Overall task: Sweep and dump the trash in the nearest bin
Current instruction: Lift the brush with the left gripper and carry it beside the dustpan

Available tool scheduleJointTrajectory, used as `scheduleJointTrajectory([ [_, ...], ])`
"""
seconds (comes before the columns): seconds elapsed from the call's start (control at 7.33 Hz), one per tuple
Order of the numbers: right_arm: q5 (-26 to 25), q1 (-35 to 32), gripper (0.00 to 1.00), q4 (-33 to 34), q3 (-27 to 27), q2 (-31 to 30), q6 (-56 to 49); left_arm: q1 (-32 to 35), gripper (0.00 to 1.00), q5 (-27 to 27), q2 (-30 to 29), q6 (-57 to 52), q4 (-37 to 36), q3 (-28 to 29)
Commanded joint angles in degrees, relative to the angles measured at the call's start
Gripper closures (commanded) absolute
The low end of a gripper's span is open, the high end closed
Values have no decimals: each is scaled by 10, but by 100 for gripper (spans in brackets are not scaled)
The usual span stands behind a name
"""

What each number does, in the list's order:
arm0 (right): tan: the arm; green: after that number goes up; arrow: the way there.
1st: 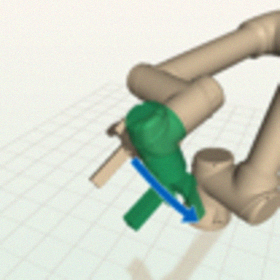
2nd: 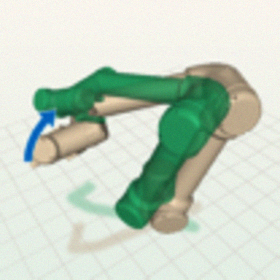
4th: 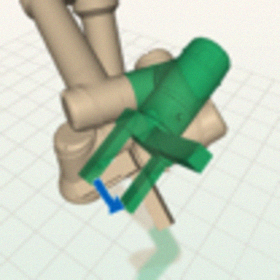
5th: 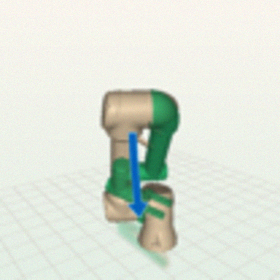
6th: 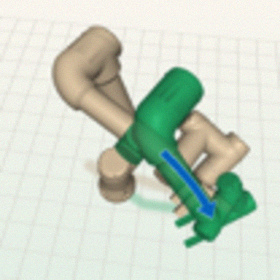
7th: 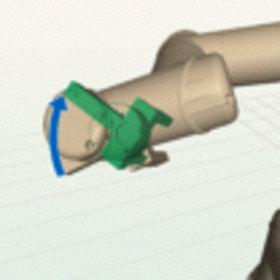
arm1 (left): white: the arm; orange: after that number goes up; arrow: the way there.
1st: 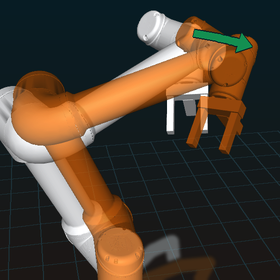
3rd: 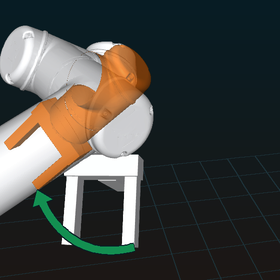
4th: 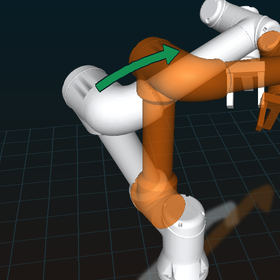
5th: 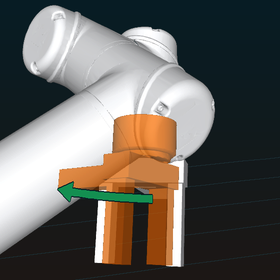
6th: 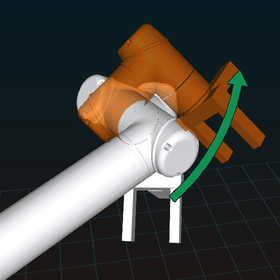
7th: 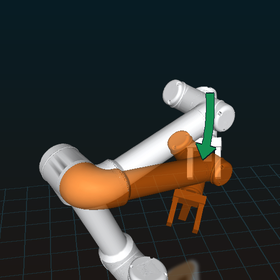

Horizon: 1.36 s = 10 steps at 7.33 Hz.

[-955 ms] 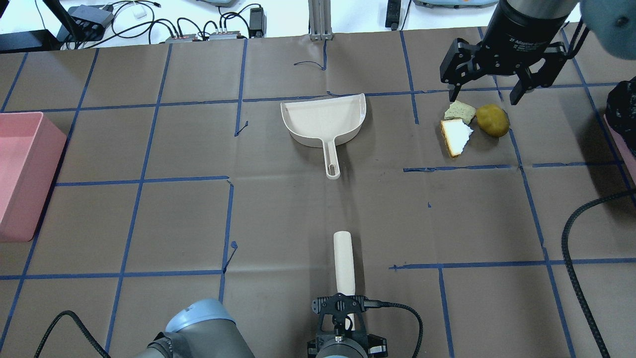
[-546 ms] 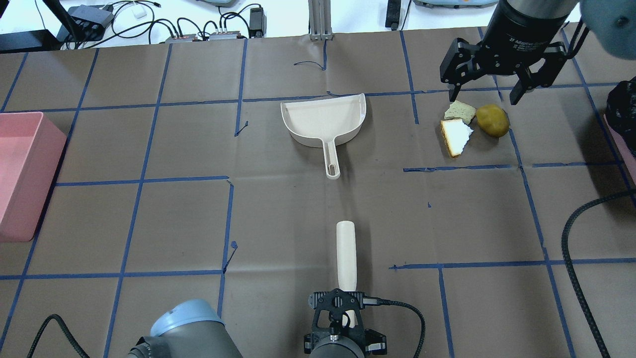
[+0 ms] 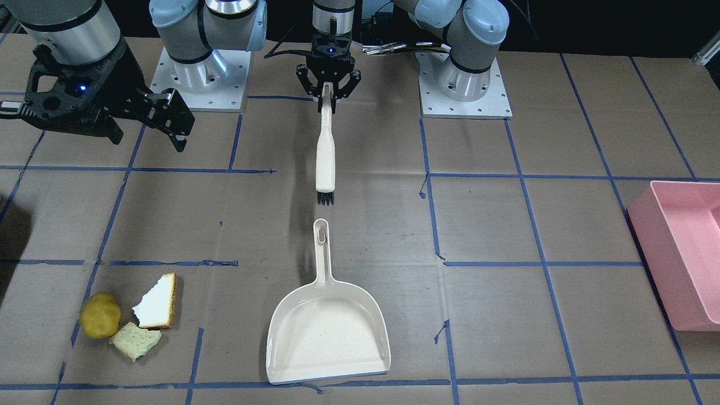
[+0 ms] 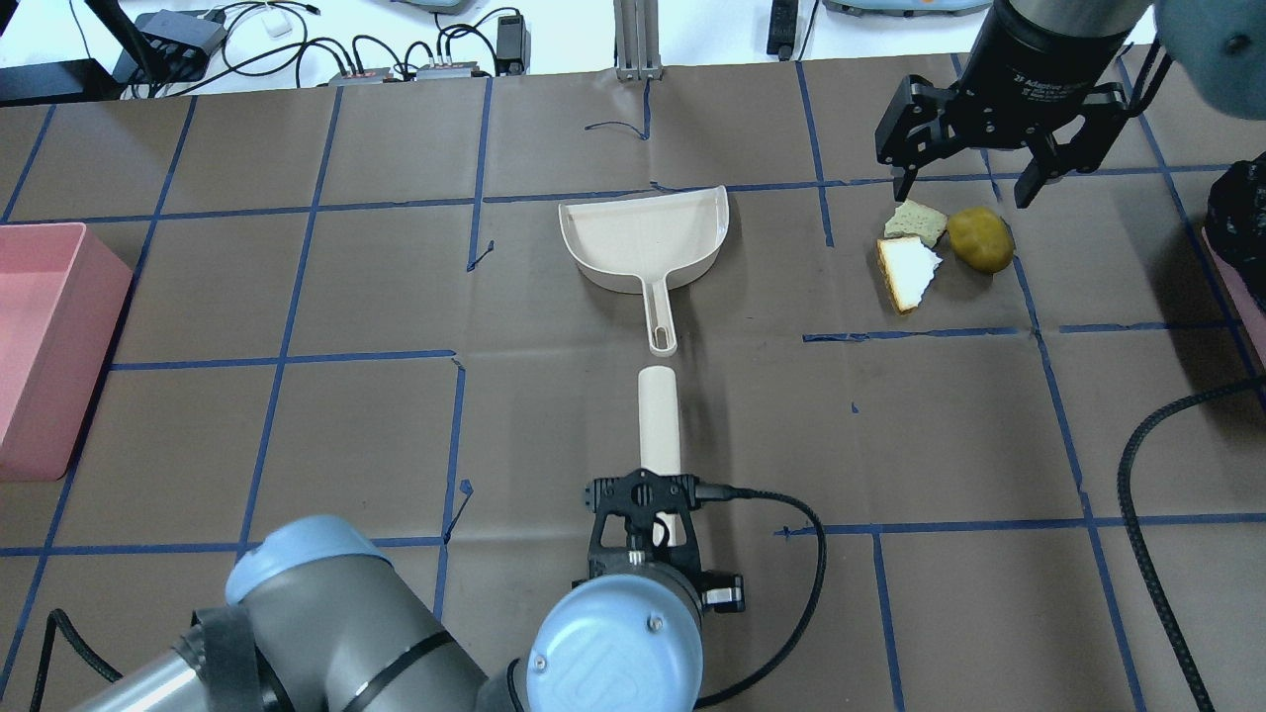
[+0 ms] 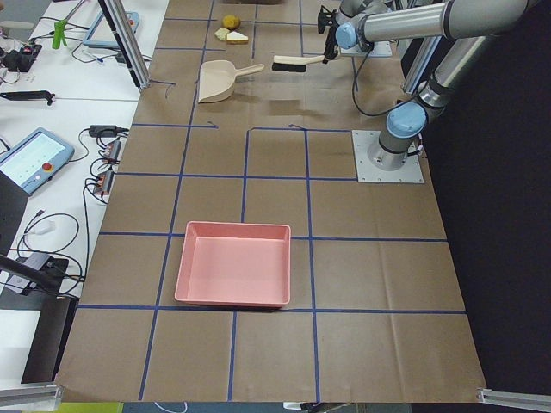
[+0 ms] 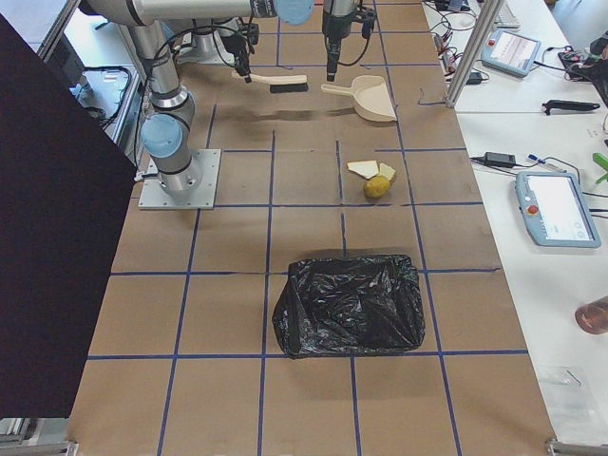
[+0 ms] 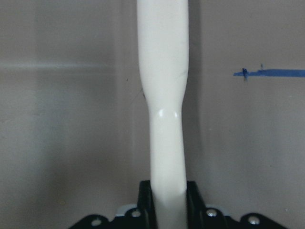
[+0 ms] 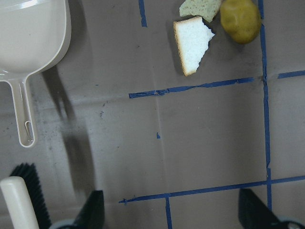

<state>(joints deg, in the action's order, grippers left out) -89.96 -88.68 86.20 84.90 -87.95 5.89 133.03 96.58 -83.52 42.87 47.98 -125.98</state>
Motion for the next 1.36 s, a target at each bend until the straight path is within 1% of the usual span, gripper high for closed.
scheduleJointTrajectory([
  [0.0, 1, 0, 0, 0, 0, 0, 0, -76, 92, -1, 8, -55, 72, 56],
  [0.27, 1, 0, 0, 0, 0, 0, 0, -136, 92, -1, 9, -72, 118, 98],
  [0.41, 1, 0, 0, 0, 0, 0, 0, -171, 92, -1, 4, -95, 183, 141],
  [0.68, 0, 0, 0, 0, 0, 1, 0, -246, 94, -5, -25, -195, 305, 248],
  [0.82, 1, 0, 0, 2, 0, 1, 0, -272, 94, -6, -31, -233, 329, 283],
  [0.96, 1, -1, 0, 3, -5, 1, 1, -301, 94, -6, -31, -250, 350, 302],
  [1.23, 2, -3, 0, 15, -26, 22, 1, -366, 95, -7, -29, -277, 383, 319],
])
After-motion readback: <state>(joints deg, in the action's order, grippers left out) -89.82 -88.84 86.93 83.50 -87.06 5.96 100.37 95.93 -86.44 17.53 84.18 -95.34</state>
